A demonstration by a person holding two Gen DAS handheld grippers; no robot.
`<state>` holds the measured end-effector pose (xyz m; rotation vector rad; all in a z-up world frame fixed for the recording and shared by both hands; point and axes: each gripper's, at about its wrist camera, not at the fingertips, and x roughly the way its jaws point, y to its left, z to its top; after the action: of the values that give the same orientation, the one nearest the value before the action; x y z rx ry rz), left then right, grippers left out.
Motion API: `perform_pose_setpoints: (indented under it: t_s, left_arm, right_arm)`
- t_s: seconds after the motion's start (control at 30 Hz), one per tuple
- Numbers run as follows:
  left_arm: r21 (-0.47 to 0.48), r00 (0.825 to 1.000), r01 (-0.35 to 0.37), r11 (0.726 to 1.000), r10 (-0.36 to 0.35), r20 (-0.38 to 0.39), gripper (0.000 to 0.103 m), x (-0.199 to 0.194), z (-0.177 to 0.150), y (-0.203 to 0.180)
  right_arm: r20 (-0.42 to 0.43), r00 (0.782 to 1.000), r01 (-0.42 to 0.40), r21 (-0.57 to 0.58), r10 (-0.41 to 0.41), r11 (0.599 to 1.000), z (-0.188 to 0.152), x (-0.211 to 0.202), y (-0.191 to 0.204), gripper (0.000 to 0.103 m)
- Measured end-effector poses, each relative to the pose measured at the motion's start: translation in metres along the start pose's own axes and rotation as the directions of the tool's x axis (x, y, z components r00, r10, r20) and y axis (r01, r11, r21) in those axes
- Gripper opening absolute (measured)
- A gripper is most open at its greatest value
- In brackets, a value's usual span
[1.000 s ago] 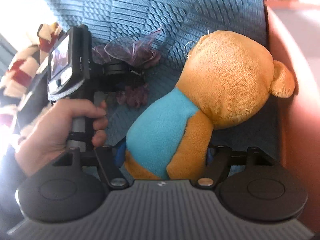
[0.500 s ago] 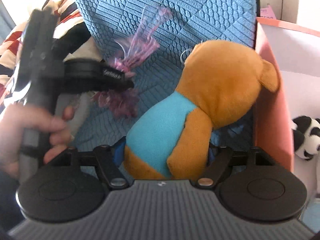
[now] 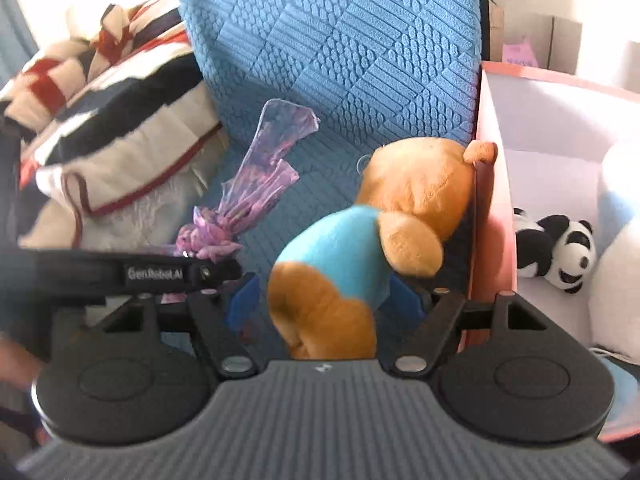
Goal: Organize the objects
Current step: 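Grasp the purple bow with the left tool while the right tool grasps the teddy bear, then lift the bow with the left tool while the right tool lifts the teddy bear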
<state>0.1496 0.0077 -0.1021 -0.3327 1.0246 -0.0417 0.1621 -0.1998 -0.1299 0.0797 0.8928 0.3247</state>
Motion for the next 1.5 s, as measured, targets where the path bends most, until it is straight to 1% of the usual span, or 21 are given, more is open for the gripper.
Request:
perform_pose_setpoints:
  t_s: [0.1, 0.23, 0.37, 0.43, 0.53, 0.7, 0.8, 0.9, 1.0, 1.1, 1.23, 1.33, 1.5]
  left_arm:
    - [-0.019, 1.0, -0.009, 1.0, 0.009, -0.015, 0.017, 0.004, -0.005, 0.006]
    - [-0.065, 0.999, 0.008, 0.998, -0.01, -0.035, 0.017, 0.009, -0.007, 0.014]
    - [-0.062, 0.999, -0.016, 0.998, 0.013, -0.047, 0.017, 0.026, -0.002, 0.023]
    - [-0.079, 0.998, -0.015, 0.997, 0.011, -0.06, 0.017, 0.031, -0.001, 0.027]
    - [-0.099, 0.998, -0.006, 0.995, 0.001, -0.059, 0.017, 0.033, 0.002, 0.031]
    - [-0.109, 0.998, 0.009, 0.994, -0.015, -0.054, 0.017, 0.032, 0.004, 0.034]
    - [-0.114, 0.998, 0.016, 0.993, -0.023, -0.058, 0.017, 0.031, 0.005, 0.034]
    - [-0.118, 0.998, 0.02, 0.993, -0.027, -0.057, 0.017, 0.032, 0.007, 0.035]
    - [-0.122, 0.998, 0.018, 0.992, -0.026, -0.06, 0.017, 0.034, 0.008, 0.035]
    - [-0.129, 0.998, 0.024, 0.991, -0.032, -0.06, 0.017, 0.035, 0.009, 0.035]
    - [-0.132, 0.997, 0.023, 0.991, -0.032, -0.064, 0.017, 0.036, 0.009, 0.035]
    - [-0.134, 0.997, 0.026, 0.991, -0.034, -0.064, 0.017, 0.036, 0.009, 0.035]
    - [-0.138, 0.997, 0.028, 0.99, -0.038, -0.066, 0.017, 0.036, 0.008, 0.034]
  right_arm:
    - [0.037, 0.999, 0.007, 0.001, -0.007, 1.0, -0.007, -0.009, 0.006, 0.075]
    - [0.09, 0.996, 0.027, -0.013, -0.025, 1.0, -0.009, -0.012, 0.014, 0.075]
    - [0.165, 0.982, 0.102, -0.072, -0.089, 0.992, -0.009, -0.013, 0.022, 0.075]
    - [0.176, 0.981, 0.101, -0.078, -0.086, 0.992, -0.008, -0.01, 0.023, 0.074]
    - [0.145, 0.986, 0.081, -0.029, -0.076, 0.996, -0.005, 0.001, 0.017, 0.072]
    - [0.089, 0.988, 0.124, 0.01, -0.125, 0.992, -0.005, 0.021, 0.012, 0.075]
    - [0.043, 0.992, 0.118, 0.076, -0.122, 0.99, -0.006, 0.037, 0.002, 0.076]
    - [0.024, 0.991, 0.126, 0.1, -0.129, 0.987, -0.007, 0.048, -0.003, 0.076]
    - [0.011, 0.989, 0.145, 0.091, -0.146, 0.985, -0.009, 0.054, -0.003, 0.073]
    - [0.0, 0.986, 0.164, 0.054, -0.164, 0.985, -0.012, 0.057, 0.001, 0.072]
    - [-0.045, 0.99, 0.139, 0.044, -0.137, 0.989, -0.014, 0.065, 0.0, 0.072]
    - [-0.047, 0.989, 0.138, 0.033, -0.137, 0.99, -0.015, 0.065, 0.0, 0.072]
    - [-0.036, 0.99, 0.136, -0.008, -0.136, 0.991, -0.013, 0.055, 0.005, 0.06]
